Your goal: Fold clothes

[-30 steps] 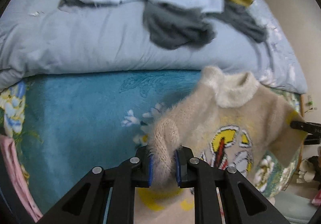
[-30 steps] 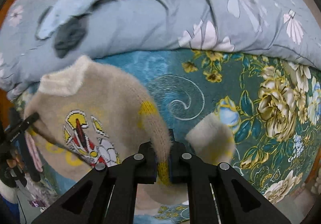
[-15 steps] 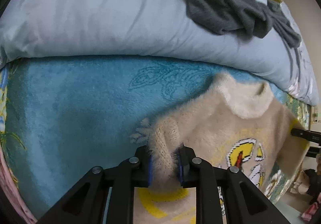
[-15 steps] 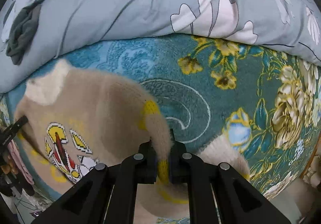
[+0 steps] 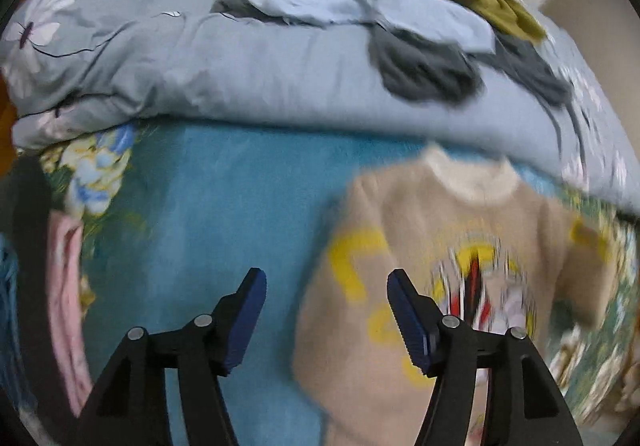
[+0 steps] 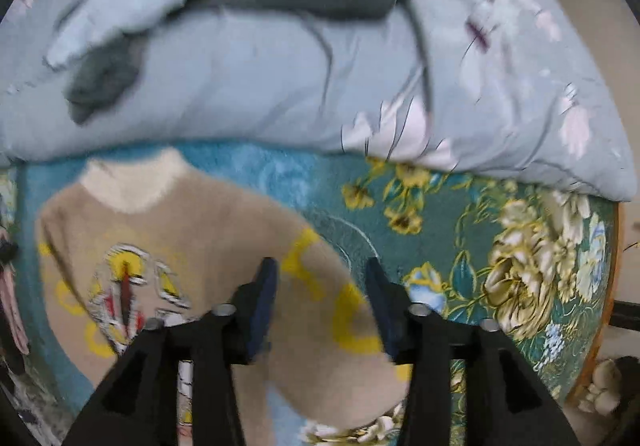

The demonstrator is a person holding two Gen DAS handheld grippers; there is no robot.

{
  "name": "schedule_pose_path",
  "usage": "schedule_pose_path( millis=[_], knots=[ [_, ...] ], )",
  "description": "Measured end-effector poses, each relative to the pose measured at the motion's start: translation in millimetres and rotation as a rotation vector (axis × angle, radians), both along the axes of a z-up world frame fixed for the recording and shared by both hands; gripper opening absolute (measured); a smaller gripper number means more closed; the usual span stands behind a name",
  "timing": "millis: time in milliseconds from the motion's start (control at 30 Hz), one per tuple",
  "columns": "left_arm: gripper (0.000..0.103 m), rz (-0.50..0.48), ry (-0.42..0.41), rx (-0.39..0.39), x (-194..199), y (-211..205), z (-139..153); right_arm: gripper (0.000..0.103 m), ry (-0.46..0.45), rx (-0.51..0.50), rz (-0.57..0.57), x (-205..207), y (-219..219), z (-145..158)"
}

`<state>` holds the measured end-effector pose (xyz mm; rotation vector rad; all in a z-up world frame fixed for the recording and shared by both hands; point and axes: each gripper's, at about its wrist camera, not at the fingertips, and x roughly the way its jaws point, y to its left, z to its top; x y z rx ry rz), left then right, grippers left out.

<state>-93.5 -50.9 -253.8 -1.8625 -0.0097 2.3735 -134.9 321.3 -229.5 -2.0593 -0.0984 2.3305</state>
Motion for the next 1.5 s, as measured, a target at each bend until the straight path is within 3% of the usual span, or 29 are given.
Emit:
schedule_pose_path(
  millis=[167, 233, 367, 567, 600, 667, 733, 800, 867, 933, 1100, 1267, 1400, 1500],
  knots=[
    [0.067, -0.186, -0.095, -0.015, 82.6, 58.9, -25.3, 0.055, 0.026, -0.074, -0.033, 53.8, -6.8, 33.0],
    [0.067, -0.334, -0.128, -0.033, 116.8, 90.9, -37.8, 0.055, -0.004, -0.09, -0.028, 82.8, -11.5, 36.6],
    [0.067, -0.623, -0.116, -0.118, 180.6, 142.2, -58.5, 0.055, -0.046, -0.088, -0.008, 126.7, -21.7, 38.5],
    [0.067, -0.754, -0.147, -0.273, 218.2, 148.0, -101.2, 0.055, -0.022, -0.067, -0.025, 150.6, -10.9, 65.4],
    [0.066, -0.754, -0.139, -0.26, 217.4, 145.3, -100.6, 0.055, -0.009, -0.059, -0.024, 151.9, -8.9, 71.6],
    [0.061, -0.755, -0.127, -0.242, 214.9, 141.2, -98.5, 0.055, 0.019, -0.048, -0.019, 153.1, -6.7, 85.8],
    [0.032, -0.744, -0.118, -0.234, 208.4, 137.0, -94.0, 0.055, 0.037, -0.038, -0.015, 154.5, -5.9, 95.9],
    [0.01, -0.648, -0.14, -0.168, 192.1, 123.6, -84.2, 0.055, 0.048, -0.036, -0.02, 155.4, -6.2, 104.7],
    [0.01, -0.551, -0.161, -0.101, 175.7, 110.1, -74.3, 0.055, 0.055, -0.048, -0.032, 155.9, -8.5, 109.9],
    [0.009, -0.415, -0.131, 0.002, 155.6, 84.4, -49.5, 0.055, 0.071, -0.061, -0.036, 155.3, -14.8, 115.4],
    [0.009, -0.103, 0.046, 0.18, 103.0, -18.3, 28.3, 0.055, 0.102, -0.074, -0.012, 151.9, -40.6, 125.5],
    [0.009, 0.184, 0.189, 0.165, 60.7, -131.6, 66.4, 0.055, 0.166, -0.079, 0.0, 153.0, -62.8, 142.3],
    [0.009, 0.323, 0.18, 0.094, 29.3, -204.9, 55.9, 0.055, 0.175, -0.062, -0.026, 158.9, -62.2, 147.6],
    [0.009, 0.357, 0.139, 0.054, 20.3, -236.0, 40.1, 0.055, 0.181, -0.048, -0.046, 163.5, -61.5, 151.5]
  ],
)
